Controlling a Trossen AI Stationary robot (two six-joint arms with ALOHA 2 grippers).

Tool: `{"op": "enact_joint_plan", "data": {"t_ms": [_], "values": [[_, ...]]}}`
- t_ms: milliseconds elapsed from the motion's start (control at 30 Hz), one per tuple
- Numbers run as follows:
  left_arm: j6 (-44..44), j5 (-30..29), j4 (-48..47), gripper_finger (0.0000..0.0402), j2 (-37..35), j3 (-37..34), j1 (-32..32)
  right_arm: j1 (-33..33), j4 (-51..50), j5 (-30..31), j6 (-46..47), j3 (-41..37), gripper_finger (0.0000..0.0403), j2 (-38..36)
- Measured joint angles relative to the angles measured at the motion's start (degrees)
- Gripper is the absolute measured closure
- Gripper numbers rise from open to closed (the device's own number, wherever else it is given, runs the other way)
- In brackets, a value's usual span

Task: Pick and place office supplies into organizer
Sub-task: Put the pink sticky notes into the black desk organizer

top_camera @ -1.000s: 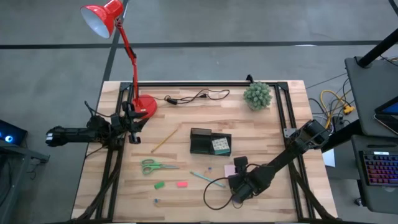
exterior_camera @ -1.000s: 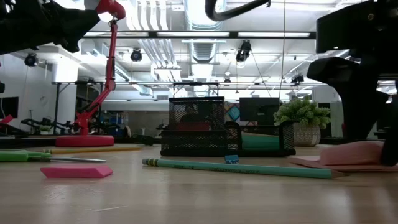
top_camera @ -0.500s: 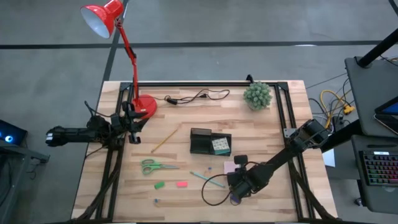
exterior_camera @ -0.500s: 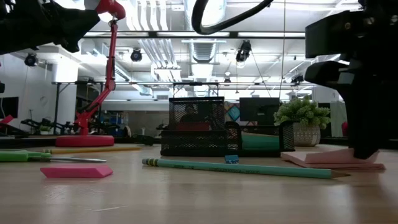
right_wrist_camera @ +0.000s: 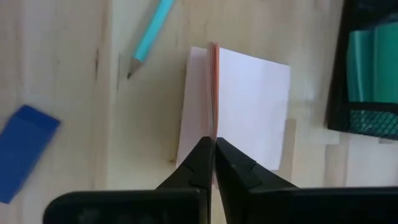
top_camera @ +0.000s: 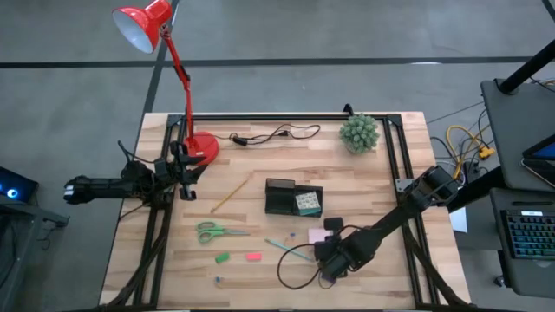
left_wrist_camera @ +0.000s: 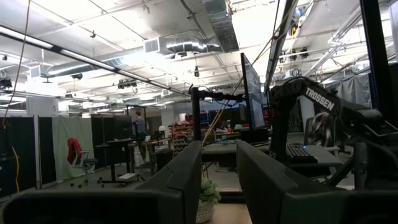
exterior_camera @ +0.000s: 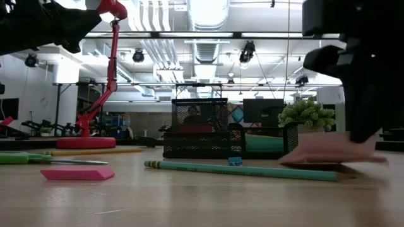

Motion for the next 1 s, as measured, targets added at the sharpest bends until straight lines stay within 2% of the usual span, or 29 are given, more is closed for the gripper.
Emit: {"op": "enact_joint_plan", "data": {"t_ms": [533, 1000], "values": [[0.0, 0.0, 0.0, 0.0313, 0.0, 0.0, 0.0, 0.0, -5.8, 3.5, -3.0, 7.5, 0.0395, 0.0], [0.0, 0.0, 0.0, 0.0313, 0.0, 0.0, 0.0, -1.0, -12.8, 18.4, -4.1, 13.4, 0.0395, -0.1]]}}
